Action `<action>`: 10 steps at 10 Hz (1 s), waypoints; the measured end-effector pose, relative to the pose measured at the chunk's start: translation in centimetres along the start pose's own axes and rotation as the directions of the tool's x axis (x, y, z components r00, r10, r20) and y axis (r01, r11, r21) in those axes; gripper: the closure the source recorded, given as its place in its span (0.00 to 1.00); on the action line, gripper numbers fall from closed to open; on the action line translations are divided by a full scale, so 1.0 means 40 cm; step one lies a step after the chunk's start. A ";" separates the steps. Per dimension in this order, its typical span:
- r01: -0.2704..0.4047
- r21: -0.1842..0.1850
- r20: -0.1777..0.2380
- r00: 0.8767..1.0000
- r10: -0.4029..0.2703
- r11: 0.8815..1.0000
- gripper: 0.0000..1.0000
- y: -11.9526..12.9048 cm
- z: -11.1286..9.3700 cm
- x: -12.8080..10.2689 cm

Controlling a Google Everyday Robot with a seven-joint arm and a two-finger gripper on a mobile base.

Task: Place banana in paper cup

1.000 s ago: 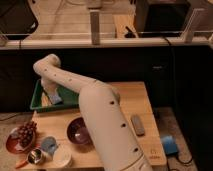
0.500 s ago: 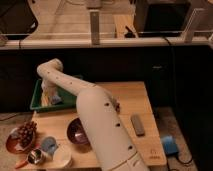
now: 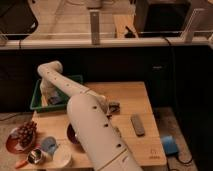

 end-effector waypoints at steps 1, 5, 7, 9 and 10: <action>0.007 0.006 -0.006 1.000 -0.007 1.000 0.20 -0.005 -0.005 0.005; 0.026 0.032 -0.019 0.999 -0.026 0.999 0.20 -0.018 -0.013 0.017; 0.034 0.035 -0.016 0.999 -0.033 0.999 0.28 -0.029 -0.006 0.015; 0.038 0.026 -0.020 0.999 -0.038 0.999 0.43 -0.032 -0.006 0.016; 0.039 0.021 -0.023 0.999 -0.038 0.999 0.43 -0.033 -0.009 0.018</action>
